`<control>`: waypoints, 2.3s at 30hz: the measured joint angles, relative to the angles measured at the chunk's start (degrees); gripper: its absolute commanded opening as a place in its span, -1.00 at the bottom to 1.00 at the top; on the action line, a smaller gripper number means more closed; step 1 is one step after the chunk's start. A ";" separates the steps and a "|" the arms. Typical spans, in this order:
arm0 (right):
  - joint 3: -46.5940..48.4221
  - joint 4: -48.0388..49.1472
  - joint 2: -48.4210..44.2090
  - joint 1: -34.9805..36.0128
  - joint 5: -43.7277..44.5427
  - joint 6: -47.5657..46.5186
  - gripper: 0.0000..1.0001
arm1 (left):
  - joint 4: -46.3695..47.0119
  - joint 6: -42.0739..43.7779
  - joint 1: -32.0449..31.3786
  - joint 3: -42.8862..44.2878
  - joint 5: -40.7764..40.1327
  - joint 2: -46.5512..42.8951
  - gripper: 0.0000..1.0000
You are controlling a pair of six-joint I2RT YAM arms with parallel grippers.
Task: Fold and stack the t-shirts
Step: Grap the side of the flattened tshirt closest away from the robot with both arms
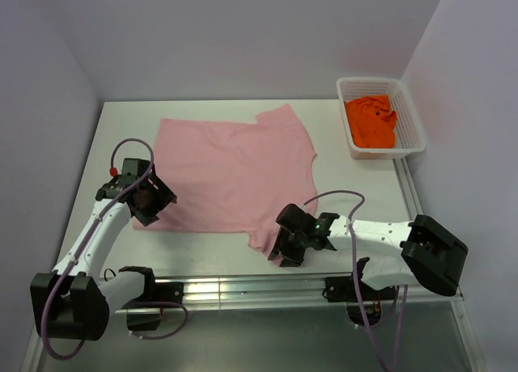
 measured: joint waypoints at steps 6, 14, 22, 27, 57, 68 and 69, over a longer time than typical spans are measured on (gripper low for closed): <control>-0.22 0.59 1.31 0.20 1.84 0.17 -0.87 | 0.11 0.00 0.00 0.00 0.00 0.52 0.47; 0.66 -8.92 -3.98 -1.68 5.70 -2.64 -1.00 | -3.10 -3.23 0.44 0.37 -4.11 0.48 0.44; 1.09 -14.75 -10.64 -13.42 7.26 -10.01 -1.00 | -5.81 -6.93 4.00 0.55 -7.17 0.59 0.35; 3.63 -16.72 -8.20 -18.23 7.37 -16.17 -1.00 | -6.84 -9.79 4.96 -1.01 -8.26 3.02 0.21; 12.55 -15.41 3.61 -36.02 2.01 -38.07 -1.00 | -6.10 -20.65 4.96 -5.46 -15.32 15.21 -0.03; 12.50 -15.85 2.03 -37.77 1.81 -39.21 -1.00 | -2.69 -19.12 4.92 -4.87 -15.32 16.48 -0.89; 12.50 -16.00 1.70 -37.88 1.81 -39.23 -1.00 | -2.58 -18.88 4.92 -4.74 -15.37 16.55 -0.93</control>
